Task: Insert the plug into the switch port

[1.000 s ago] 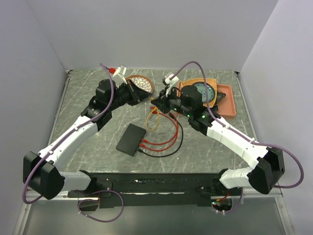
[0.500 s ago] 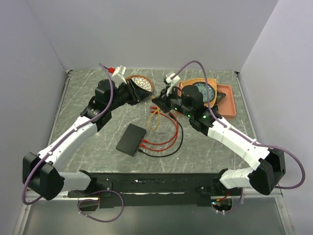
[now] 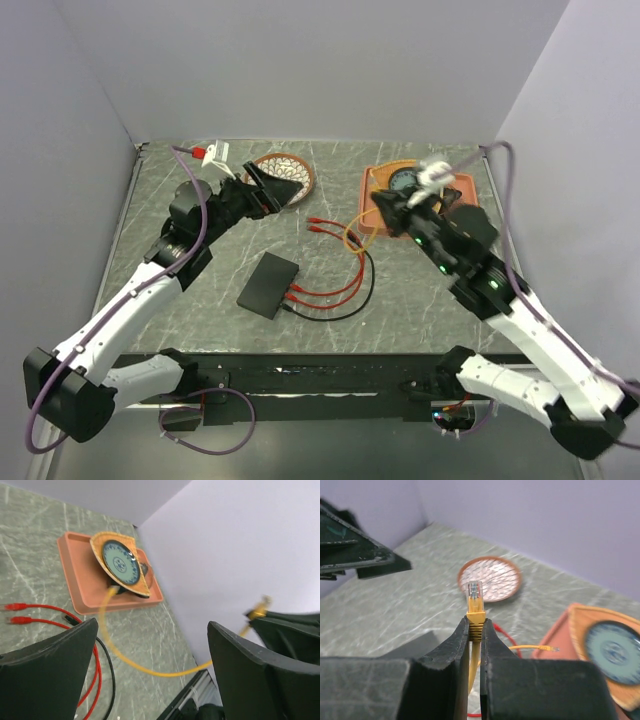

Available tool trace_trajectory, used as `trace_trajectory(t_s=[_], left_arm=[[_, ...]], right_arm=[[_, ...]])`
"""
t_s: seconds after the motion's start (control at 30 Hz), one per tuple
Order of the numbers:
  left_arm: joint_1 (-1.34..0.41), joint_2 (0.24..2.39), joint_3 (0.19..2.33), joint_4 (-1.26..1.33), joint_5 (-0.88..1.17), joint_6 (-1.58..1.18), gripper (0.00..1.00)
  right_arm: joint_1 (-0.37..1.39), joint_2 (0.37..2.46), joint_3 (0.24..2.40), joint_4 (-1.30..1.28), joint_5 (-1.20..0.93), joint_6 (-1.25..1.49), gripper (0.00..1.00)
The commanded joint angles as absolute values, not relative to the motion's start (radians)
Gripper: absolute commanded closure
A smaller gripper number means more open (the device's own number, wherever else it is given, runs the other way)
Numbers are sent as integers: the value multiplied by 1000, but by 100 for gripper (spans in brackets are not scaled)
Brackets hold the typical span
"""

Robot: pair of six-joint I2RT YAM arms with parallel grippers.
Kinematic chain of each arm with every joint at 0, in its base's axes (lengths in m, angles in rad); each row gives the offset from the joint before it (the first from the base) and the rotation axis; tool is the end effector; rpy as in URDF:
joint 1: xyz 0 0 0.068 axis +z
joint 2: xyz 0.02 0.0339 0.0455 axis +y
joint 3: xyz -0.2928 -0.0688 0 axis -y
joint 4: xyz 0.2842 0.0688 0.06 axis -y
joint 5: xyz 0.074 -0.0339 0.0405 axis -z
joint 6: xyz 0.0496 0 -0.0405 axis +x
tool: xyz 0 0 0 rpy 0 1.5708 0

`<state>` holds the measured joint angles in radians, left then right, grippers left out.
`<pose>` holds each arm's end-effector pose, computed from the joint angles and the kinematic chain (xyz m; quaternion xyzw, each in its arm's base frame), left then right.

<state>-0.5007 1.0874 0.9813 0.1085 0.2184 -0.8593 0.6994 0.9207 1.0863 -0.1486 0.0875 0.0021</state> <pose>0.2539 -0.1512 0.4026 -0.0493 0.7046 -0.5024 0.4988 0.1838 0.1490 0.4547 -0.2100 0.6689 0.2160 0.6796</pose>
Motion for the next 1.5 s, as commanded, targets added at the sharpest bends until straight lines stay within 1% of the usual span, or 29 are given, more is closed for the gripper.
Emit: trace_trajectory(t_s=[0.0,0.1,0.17,0.2,0.27,0.33,0.43,0.6,0.7,0.83,0.93,1.13,1.3,1.47], left_arm=[[-494,1084,985,129,141,-853,4],[-492,1117,1017,60,109,-835,4],[-492,1132,1035,37,89,-806,4],[-491,1150,1038,31,92,-793,4],[-491,1169,1071,3,72,-746,4],[-488,1198,1101,-90,48,-724,4],[-474,1224,1112,-147,22,-678,4],[-399,1278,1095,-192,35,-637,4],[-362,1299,1057,-204,48,-617,4],[-339,1313,944,-163,57,-607,4],[-324,1328,878,-129,121,-580,4],[-313,1336,746,-57,147,-601,4],[-308,1324,657,23,158,-630,4],[-298,1350,657,12,161,-620,4]], right_arm=[[696,747,1017,-167,314,-2,100],[696,703,993,-213,371,-2,100],[693,725,991,-257,374,27,100],[695,742,994,-318,373,41,100],[695,813,989,-369,342,64,100],[696,894,964,-414,327,78,100],[695,997,925,-429,302,98,100],[696,1092,876,-351,171,101,100],[698,1114,847,-285,88,89,100],[698,1149,827,-227,8,86,100],[698,1198,842,-210,-67,84,100],[704,1319,910,-230,-115,75,100],[718,1380,897,-170,-160,80,100],[745,1460,917,-147,-173,75,100]])
